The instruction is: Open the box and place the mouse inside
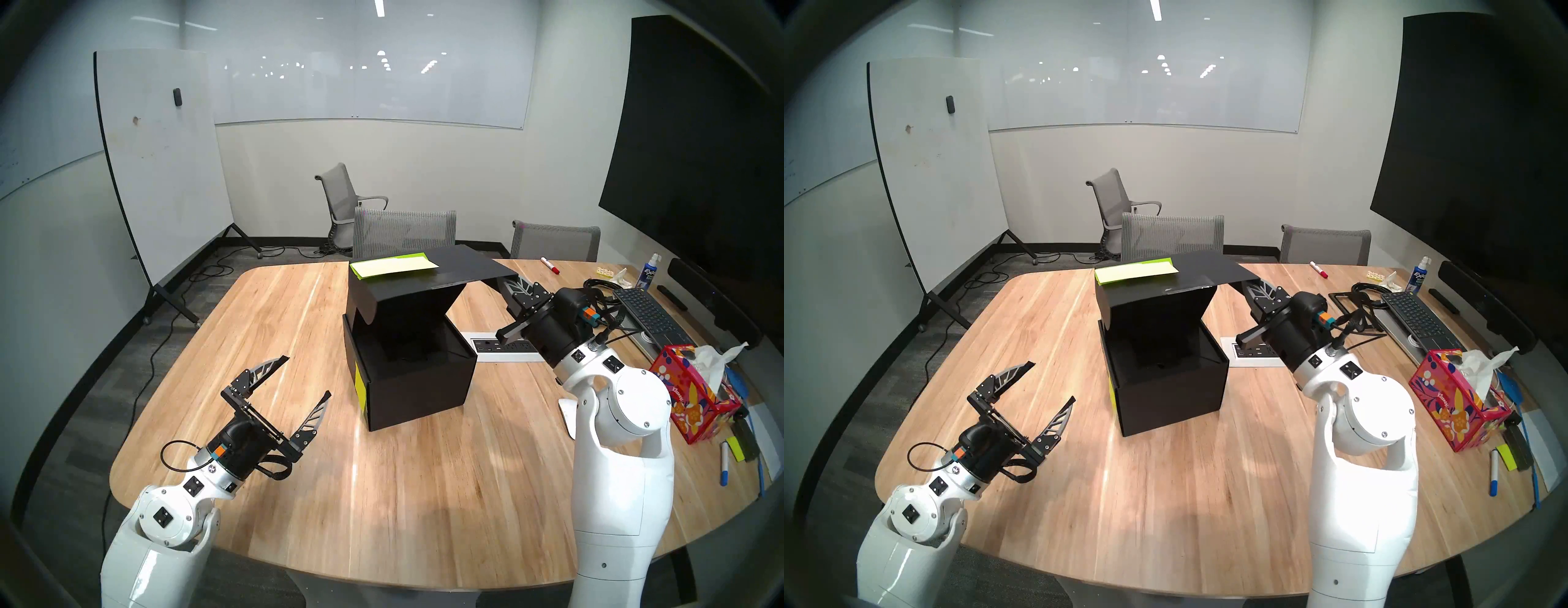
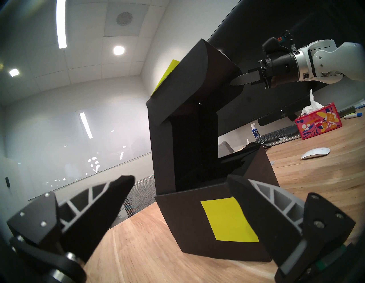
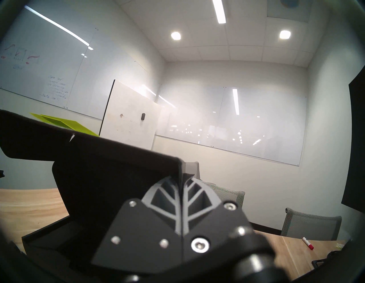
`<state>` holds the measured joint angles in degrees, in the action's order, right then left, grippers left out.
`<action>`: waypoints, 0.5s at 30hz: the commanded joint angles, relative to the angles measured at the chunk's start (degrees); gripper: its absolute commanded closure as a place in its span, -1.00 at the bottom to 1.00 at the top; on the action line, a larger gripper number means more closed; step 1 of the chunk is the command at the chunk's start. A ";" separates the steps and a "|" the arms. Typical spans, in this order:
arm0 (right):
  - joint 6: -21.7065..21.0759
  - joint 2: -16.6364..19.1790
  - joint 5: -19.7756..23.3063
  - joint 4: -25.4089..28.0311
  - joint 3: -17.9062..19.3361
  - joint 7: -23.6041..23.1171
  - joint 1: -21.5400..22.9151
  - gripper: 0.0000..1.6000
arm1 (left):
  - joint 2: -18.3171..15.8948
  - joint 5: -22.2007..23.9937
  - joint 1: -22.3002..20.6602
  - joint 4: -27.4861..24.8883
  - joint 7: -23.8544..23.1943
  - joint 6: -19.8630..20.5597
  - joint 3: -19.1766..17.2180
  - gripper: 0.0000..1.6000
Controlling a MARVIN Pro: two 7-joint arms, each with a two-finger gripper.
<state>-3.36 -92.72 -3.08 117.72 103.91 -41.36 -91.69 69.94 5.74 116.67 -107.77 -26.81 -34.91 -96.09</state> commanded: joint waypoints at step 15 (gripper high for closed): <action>0.17 0.06 0.85 1.23 -0.85 0.13 3.53 1.00 | -0.08 -0.02 -0.09 -1.21 -0.17 -0.18 0.08 -1.00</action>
<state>-2.92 -92.72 -2.86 117.22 103.48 -40.97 -90.24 69.96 5.74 116.67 -107.77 -26.84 -34.90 -96.10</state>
